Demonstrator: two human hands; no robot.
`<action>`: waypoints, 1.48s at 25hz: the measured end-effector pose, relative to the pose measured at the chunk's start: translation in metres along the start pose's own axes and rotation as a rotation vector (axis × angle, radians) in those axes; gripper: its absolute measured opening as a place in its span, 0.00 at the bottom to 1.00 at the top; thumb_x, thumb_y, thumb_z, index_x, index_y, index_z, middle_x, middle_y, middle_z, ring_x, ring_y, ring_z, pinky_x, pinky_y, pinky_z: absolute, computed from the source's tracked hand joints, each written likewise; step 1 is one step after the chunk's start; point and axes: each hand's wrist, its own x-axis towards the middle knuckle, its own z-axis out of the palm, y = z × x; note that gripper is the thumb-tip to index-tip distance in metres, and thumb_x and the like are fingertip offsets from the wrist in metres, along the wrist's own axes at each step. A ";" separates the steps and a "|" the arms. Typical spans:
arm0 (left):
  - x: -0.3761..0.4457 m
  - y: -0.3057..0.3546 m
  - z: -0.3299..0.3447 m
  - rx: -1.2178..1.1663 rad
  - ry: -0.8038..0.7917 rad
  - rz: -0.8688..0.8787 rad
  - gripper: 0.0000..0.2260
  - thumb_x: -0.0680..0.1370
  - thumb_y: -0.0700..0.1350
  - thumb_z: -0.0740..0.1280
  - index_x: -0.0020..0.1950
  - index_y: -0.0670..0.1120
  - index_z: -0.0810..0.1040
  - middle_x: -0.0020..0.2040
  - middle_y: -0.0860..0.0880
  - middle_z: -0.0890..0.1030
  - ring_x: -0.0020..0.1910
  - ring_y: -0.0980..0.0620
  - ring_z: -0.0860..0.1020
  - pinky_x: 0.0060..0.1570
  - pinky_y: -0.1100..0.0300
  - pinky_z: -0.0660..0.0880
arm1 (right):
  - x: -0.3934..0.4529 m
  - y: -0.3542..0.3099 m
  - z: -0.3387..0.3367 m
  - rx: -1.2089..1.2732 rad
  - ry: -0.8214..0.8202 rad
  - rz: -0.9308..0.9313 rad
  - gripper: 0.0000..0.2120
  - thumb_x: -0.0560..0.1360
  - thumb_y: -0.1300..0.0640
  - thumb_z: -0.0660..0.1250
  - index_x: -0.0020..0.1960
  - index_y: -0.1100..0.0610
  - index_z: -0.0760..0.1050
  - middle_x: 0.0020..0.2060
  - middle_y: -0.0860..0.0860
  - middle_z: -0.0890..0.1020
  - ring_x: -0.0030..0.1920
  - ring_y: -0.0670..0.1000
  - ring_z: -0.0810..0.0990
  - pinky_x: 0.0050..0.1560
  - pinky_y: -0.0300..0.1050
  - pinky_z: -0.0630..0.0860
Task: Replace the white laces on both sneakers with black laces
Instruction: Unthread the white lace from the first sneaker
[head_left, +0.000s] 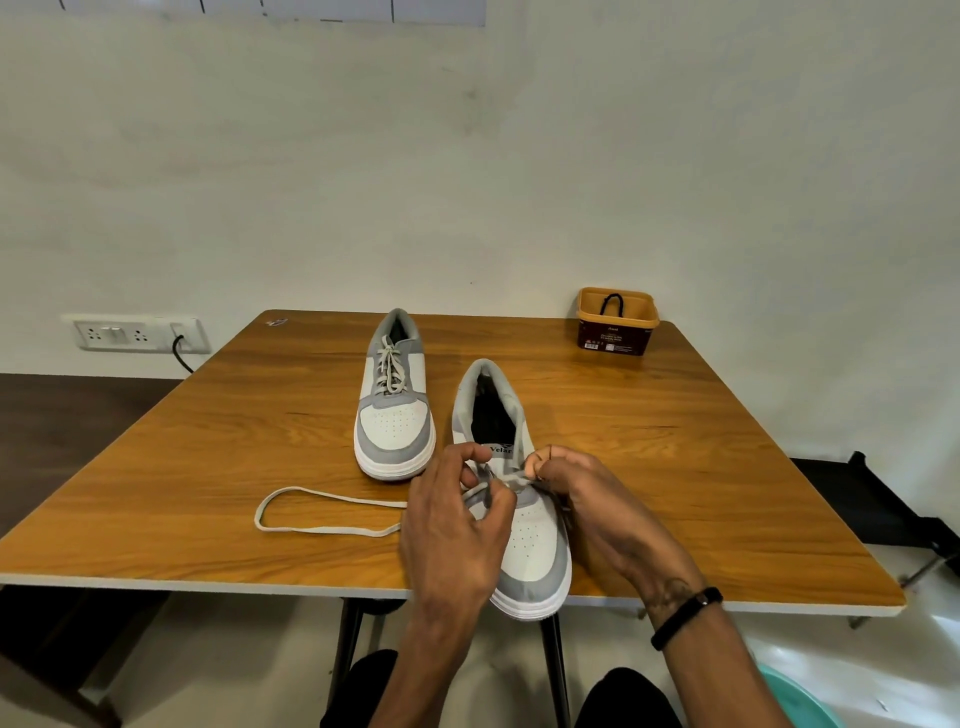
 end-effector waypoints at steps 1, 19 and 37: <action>-0.001 -0.002 0.001 -0.025 0.005 -0.015 0.14 0.77 0.50 0.73 0.60 0.61 0.76 0.50 0.60 0.78 0.52 0.55 0.76 0.48 0.53 0.79 | 0.000 -0.003 0.000 -0.099 0.029 -0.020 0.12 0.84 0.59 0.61 0.46 0.56 0.80 0.43 0.49 0.85 0.49 0.48 0.82 0.52 0.45 0.72; -0.012 -0.008 0.010 -0.071 0.124 0.059 0.15 0.78 0.56 0.66 0.64 0.60 0.79 0.54 0.59 0.80 0.53 0.54 0.77 0.50 0.46 0.79 | -0.007 0.019 0.012 -0.013 0.364 -0.283 0.02 0.79 0.62 0.73 0.49 0.56 0.83 0.44 0.51 0.87 0.47 0.51 0.86 0.49 0.42 0.82; -0.015 -0.017 0.014 -0.111 0.167 0.159 0.14 0.83 0.47 0.61 0.65 0.50 0.81 0.57 0.55 0.83 0.56 0.53 0.79 0.52 0.46 0.78 | -0.004 0.000 0.036 -1.236 0.321 -0.535 0.08 0.84 0.52 0.60 0.61 0.54 0.73 0.61 0.51 0.71 0.57 0.51 0.73 0.57 0.52 0.76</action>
